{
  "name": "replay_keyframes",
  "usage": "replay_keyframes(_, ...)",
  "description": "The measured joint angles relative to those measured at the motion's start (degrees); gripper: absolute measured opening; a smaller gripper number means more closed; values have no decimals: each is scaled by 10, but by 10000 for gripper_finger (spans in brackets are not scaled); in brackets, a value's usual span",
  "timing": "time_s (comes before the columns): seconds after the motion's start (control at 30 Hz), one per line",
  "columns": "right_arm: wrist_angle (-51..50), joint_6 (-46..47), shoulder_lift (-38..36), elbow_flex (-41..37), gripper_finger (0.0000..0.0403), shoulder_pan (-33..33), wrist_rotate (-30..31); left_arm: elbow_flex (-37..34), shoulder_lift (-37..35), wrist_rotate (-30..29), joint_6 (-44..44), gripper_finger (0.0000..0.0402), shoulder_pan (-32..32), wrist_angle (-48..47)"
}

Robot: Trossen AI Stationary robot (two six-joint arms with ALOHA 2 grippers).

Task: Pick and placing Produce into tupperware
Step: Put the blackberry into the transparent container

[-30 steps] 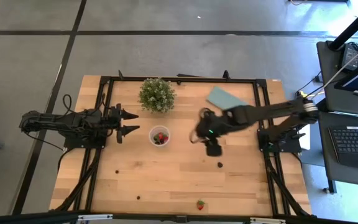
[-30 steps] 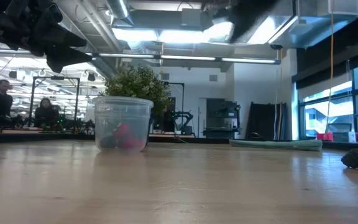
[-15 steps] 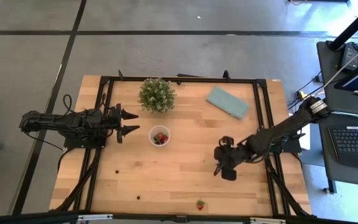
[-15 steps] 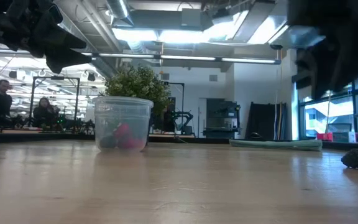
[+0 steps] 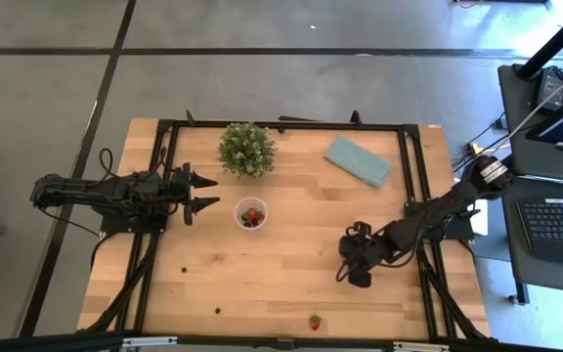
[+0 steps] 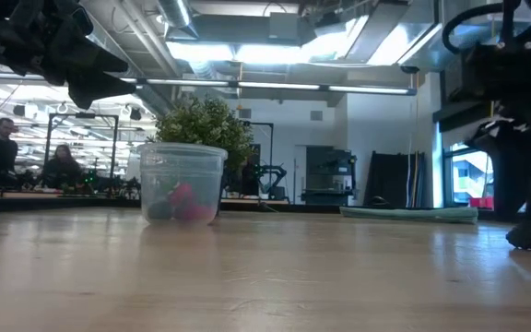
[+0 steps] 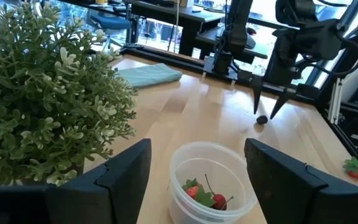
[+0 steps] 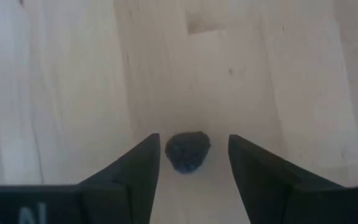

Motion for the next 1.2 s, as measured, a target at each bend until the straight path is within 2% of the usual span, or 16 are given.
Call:
replay_keyframes(0.33,26,12,55,1,193,1,-4,0,0,0,0,250,0,0)
replay_keyframes(0.67,19,15,66,2,191,14,4,0,0,0,-1,250,0,0)
replay_keyframes(1.03,15,28,66,1,124,17,3,0,0,0,-1,250,0,0)
replay_keyframes(1.2,14,42,67,1,119,17,2,0,0,0,-1,250,0,0)
